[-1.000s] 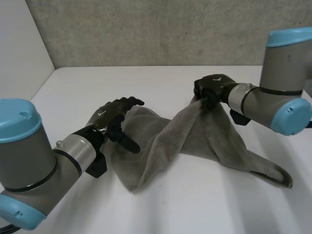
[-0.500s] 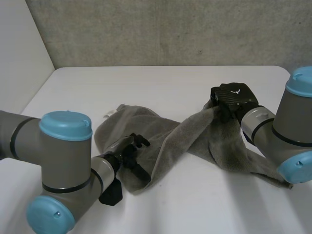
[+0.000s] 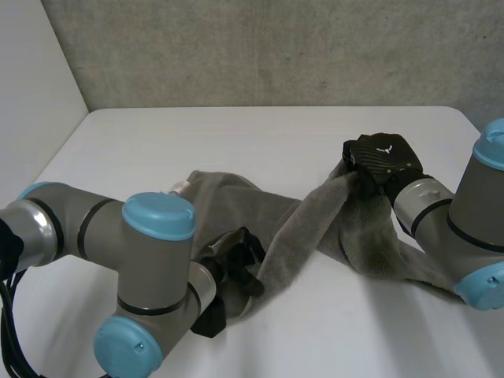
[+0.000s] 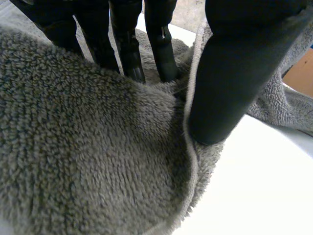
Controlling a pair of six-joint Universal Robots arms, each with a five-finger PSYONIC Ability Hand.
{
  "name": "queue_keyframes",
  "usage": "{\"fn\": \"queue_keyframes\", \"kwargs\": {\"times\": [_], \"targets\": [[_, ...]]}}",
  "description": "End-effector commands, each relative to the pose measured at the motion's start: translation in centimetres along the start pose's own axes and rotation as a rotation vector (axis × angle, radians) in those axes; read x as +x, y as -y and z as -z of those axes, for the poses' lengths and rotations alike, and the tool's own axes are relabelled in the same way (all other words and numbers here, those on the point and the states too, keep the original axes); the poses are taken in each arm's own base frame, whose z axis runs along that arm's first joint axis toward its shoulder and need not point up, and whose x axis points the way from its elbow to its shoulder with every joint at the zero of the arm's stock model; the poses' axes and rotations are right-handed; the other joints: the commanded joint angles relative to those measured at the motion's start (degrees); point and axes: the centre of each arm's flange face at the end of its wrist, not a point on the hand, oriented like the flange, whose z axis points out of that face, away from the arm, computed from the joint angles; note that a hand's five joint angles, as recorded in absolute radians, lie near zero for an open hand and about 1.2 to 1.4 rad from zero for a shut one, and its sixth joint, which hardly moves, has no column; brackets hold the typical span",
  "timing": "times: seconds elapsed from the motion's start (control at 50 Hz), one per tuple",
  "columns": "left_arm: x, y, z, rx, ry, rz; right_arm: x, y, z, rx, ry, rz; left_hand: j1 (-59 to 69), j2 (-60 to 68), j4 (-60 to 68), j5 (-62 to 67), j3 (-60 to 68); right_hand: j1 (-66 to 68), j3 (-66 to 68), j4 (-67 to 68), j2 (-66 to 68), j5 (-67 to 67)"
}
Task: Fold the towel.
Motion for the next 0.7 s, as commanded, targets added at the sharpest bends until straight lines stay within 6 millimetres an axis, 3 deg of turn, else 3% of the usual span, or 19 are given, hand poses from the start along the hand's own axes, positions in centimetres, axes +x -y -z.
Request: {"fn": "queue_keyframes", "kwargs": {"times": [0.02,0.04,0.16,0.24,0.28,0.3,0.34,0.36,0.4,0.46,0.5,0.52,0.56,0.62,0.7], "targets": [[-0.2,-0.2,-0.5,0.017,0.029,-0.010,0.1,0.4,0.3,0.012,-0.003,0.002,28.40,28.05,28.06,28.10,28.36,4.06,4.82,3.17,4.65,3.72],[-0.3,-0.3,-0.6,0.018,0.041,-0.014,0.2,0.8,0.4,0.022,-0.005,0.003,35.77,35.42,35.43,35.46,35.73,4.06,4.82,3.17,4.65,3.72],[-0.3,-0.1,-0.9,0.024,0.046,-0.018,0.5,2.8,1.1,0.081,-0.015,0.015,35.85,35.49,35.50,35.54,35.80,4.06,4.82,3.17,4.65,3.72],[0.2,1.0,-0.2,0.036,0.043,-0.033,0.7,4.3,1.8,0.121,-0.022,0.038,35.85,35.49,35.50,35.54,35.80,4.06,4.82,3.17,4.65,3.72],[1.3,3.6,1.9,0.080,0.024,-0.077,1.0,6.5,2.8,0.179,-0.032,0.101,35.85,35.49,35.50,35.54,35.80,4.06,4.82,3.17,4.65,3.72],[1.3,3.7,1.9,0.080,0.024,-0.077,1.0,6.5,2.8,0.180,-0.032,0.101,35.85,35.49,35.50,35.54,35.80,4.06,4.82,3.17,4.65,3.72],[2.3,7.0,4.2,0.161,0.008,-0.153,1.1,8.8,4.3,0.235,-0.036,0.199,35.85,35.49,35.50,35.54,35.80,4.06,4.82,3.17,4.65,3.72],[2.3,7.0,4.2,0.162,0.008,-0.154,1.1,8.8,4.3,0.235,-0.036,0.200,35.85,35.49,35.50,35.54,35.80,4.06,4.82,3.17,4.65,3.72],[2.4,10.6,6.3,0.257,0.025,-0.236,1.2,11.0,6.0,0.263,-0.036,0.290,35.85,35.49,35.50,35.54,35.80,4.06,4.82,3.17,4.65,3.72],[2.5,12.3,7.6,0.307,0.032,-0.279,1.3,12.2,6.8,0.269,-0.041,0.324,35.85,35.49,35.50,35.54,35.80,4.06,4.82,3.17,4.65,3.72],[3.4,14.6,10.1,0.383,0.035,-0.357,1.4,14.0,8.1,0.259,-0.040,0.360,35.85,35.49,35.50,35.54,35.80,4.06,4.82,3.17,4.65,3.72],[3.4,14.6,10.1,0.383,0.035,-0.357,1.4,14.0,8.1,0.259,-0.040,0.360,35.85,35.49,35.50,35.54,35.80,4.06,4.82,3.17,4.65,3.72],[4.2,16.0,12.5,0.414,0.044,-0.417,1.5,15.3,9.3,0.229,-0.024,0.374,35.85,35.49,35.50,35.54,35.80,4.06,4.82,3.17,4.65,3.72],[4.7,16.9,14.2,0.406,0.063,-0.473,1.3,16.1,10.4,0.181,0.005,0.387,35.85,35.49,35.50,35.54,35.80,4.06,4.82,3.17,4.65,3.72],[4.5,17.5,15.0,0.364,0.103,-0.524,1.0,15.8,10.9,0.110,0.045,0.403,35.85,35.49,35.50,35.54,35.80,4.06,4.82,3.17,4.65,3.72]]}}
